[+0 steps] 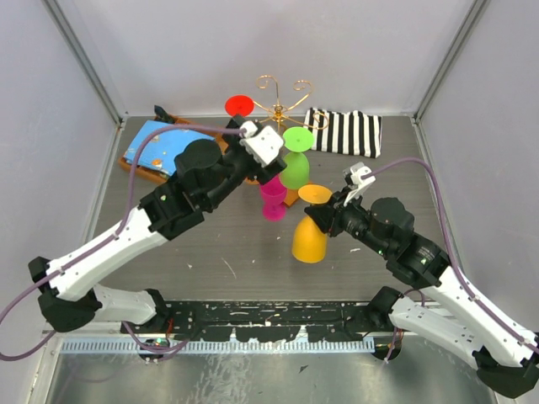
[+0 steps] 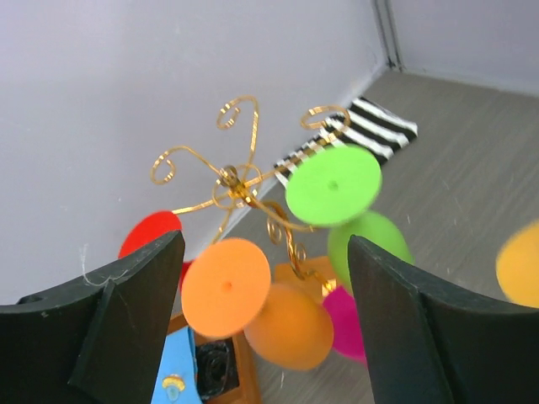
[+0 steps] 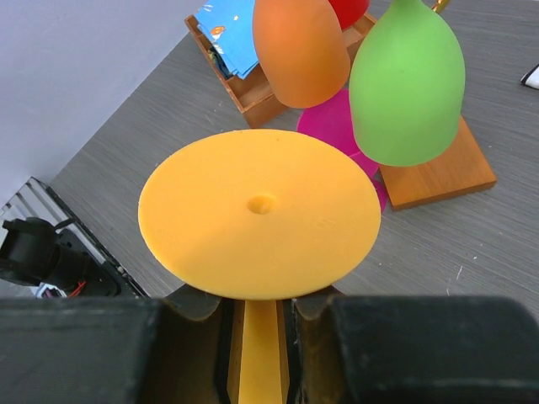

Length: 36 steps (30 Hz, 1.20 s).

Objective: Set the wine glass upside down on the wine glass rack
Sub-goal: Adjust the wine glass at the center of the board.

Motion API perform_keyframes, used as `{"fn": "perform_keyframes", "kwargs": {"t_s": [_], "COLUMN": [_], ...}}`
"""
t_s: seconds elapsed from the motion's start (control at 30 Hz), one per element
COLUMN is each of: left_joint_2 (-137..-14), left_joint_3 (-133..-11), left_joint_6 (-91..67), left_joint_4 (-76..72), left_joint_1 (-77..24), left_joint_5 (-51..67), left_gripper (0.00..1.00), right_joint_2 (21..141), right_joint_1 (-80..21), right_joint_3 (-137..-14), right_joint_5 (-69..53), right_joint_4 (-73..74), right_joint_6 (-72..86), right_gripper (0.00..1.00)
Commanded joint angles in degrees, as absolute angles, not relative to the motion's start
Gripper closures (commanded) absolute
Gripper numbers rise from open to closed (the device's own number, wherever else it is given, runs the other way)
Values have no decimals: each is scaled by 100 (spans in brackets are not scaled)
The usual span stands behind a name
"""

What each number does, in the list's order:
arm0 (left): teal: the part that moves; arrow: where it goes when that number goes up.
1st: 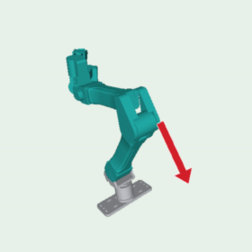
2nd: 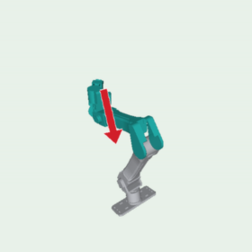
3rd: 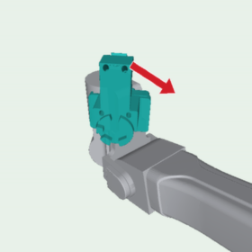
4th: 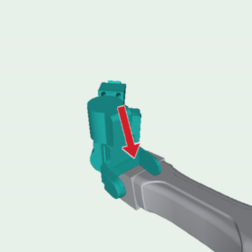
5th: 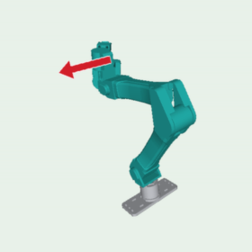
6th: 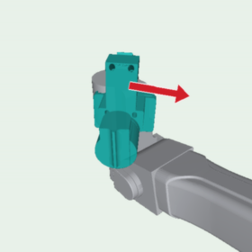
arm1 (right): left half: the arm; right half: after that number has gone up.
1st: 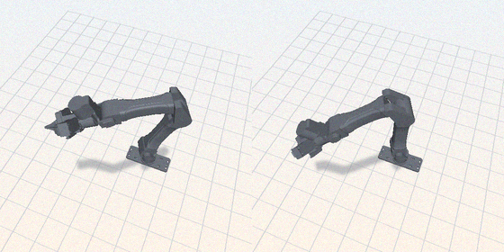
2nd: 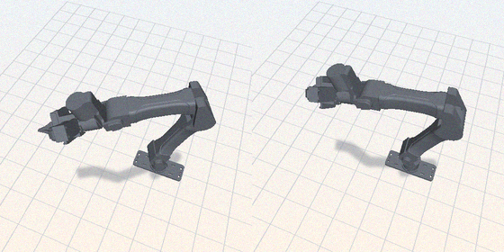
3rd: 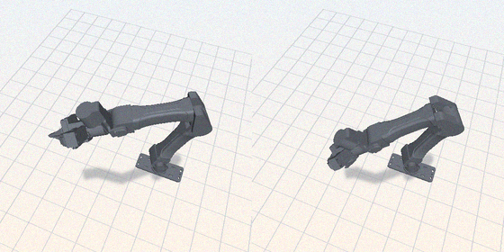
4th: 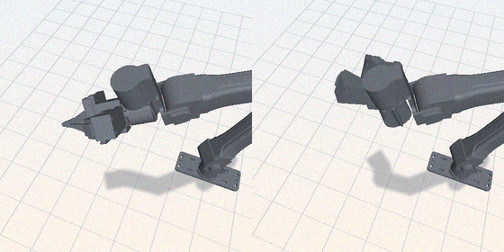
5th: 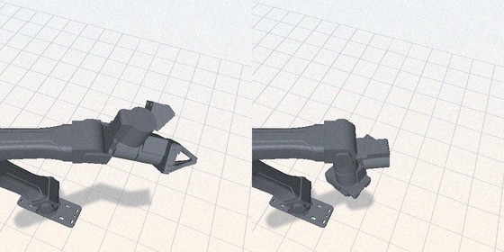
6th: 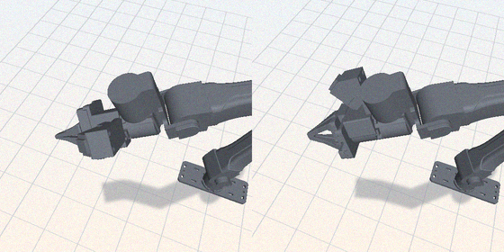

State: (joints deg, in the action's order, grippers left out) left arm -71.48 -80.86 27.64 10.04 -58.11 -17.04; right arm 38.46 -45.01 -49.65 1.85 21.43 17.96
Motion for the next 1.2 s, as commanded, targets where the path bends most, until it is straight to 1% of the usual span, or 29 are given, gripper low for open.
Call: {"fn": "perform_keyframes", "kwargs": {"t_s": [0.0, 0.07, 0.23, 0.33, 0.47, 0.6, 0.67, 0.77, 0.87, 0.93, 1.03, 1.17], "left_joint_2": [-7728, -8031, -8690, -9015, -9468, -10067, -10176, -9781, -8886, -8316, -7511, -6601], "left_joint_3": [-8859, -9199, -10030, -10623, -11536, -12805, -13142, -12737, -11480, -10913, -10279, -9538], "left_joint_6": [2076, 1887, 1476, 1260, 974, 515, 480, 531, 680, 626, 362, -221], "left_joint_4": [494, 540, 991, 1477, 2320, 3777, 4193, 4019, 3234, 2994, 3063, 3403], "left_joint_1": [-5720, -5718, -5706, -5695, -5620, -5513, -5507, -5503, -5455, -5267, -4752, -3659], "left_joint_5": [-2481, -2792, -3284, -3624, -3641, -3594, -3772, -4224, -4562, -4664, -4700, -4285], "left_gripper": [9, 5, 0, 2, 2, 2, 2, 2, 2, 2, 2, 2], "right_joint_2": [3709, 3678, 3617, 3624, 3643, 3669, 3681, 3700, 3709, 3709, 3718, 3750], "right_joint_1": [-4516, -4517, -4515, -4513, -4513, -4510, -4509, -4509, -4513, -4510, -4510, -4512], "right_joint_3": [-4962, -4929, -4892, -4891, -4891, -4862, -4858, -4849, -4831, -4812, -4780, -4764], "right_joint_5": [334, 334, 335, 334, 313, 258, 228, 194, 185, 185, 165, 86], "right_joint_4": [1942, 1945, 1977, 1993, 2004, 1969, 1960, 1960, 1959, 1954, 1930, 1882], "right_joint_6": [1952, 1989, 2069, 2094, 2124, 2180, 2201, 2206, 2206, 2206, 2223, 2254], "right_gripper": [99, 99, 99, 99, 99, 99, 99, 99, 99, 99, 99, 99]}}
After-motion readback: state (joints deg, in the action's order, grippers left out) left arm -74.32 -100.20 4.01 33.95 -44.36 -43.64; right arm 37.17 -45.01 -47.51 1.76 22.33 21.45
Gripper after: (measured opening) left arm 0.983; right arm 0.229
